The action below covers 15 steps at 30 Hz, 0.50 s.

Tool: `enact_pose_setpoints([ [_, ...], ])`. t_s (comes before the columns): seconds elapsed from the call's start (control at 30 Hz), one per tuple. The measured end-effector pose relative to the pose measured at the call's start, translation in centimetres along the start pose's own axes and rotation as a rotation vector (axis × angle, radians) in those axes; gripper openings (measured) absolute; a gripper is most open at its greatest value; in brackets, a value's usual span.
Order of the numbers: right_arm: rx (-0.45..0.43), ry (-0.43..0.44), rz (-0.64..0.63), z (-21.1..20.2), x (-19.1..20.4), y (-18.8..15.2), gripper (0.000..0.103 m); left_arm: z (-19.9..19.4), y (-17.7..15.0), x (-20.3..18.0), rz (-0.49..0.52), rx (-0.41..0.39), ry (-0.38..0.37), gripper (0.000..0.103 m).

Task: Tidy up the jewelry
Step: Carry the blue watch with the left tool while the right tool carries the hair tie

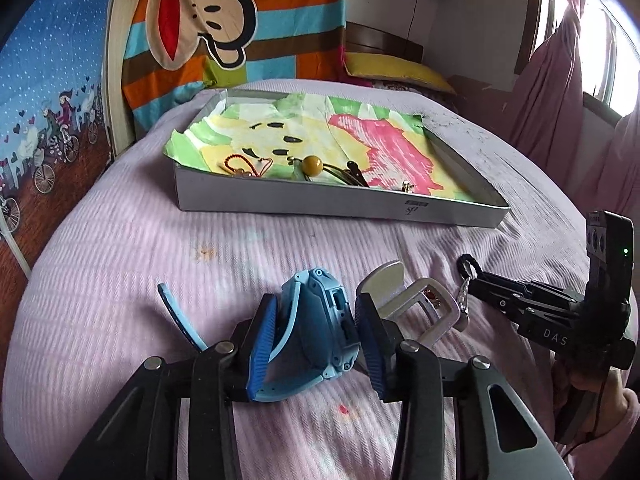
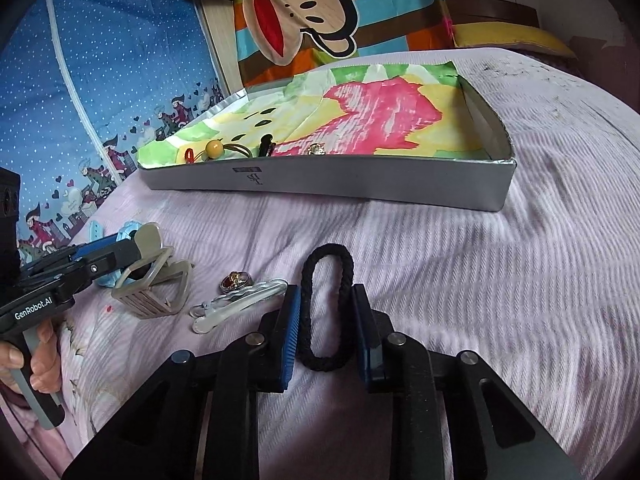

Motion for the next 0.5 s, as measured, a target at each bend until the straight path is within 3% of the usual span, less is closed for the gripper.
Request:
enact_pose_setpoints([
  [0.13, 0.024, 0.015, 0.008, 0.5, 0.0, -0.2, 0.022, 0.6, 0.1, 0.1, -0.01, 0.039, -0.015, 0.038],
  [0.3, 0.06, 0.028, 0.02, 1.4, 0.0, -0.2, 0.023, 1.6, 0.0, -0.2, 0.027, 0.085, 0.053, 0.036],
  [0.43, 0.068, 0.038, 0.024, 1.7, 0.2, -0.2, 0.022, 1.2, -0.2, -0.7, 0.062, 0.06, 0.087, 0.033],
  [0.5, 0.064, 0.04, 0.018, 1.7, 0.4, -0.2, 0.016, 0.7, -0.3, -0.6, 0.05, 0.03, 0.082, 0.032],
])
Point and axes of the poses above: each gripper's, at about its wrist camera, not at the fingertips, and z roughly the way its jaws point, x to its left, y to its top, the point moved 8 cm from there along z, roughly the way its jaws point, and after that the axes turned 1 degree about x, right-handed, at the moved point
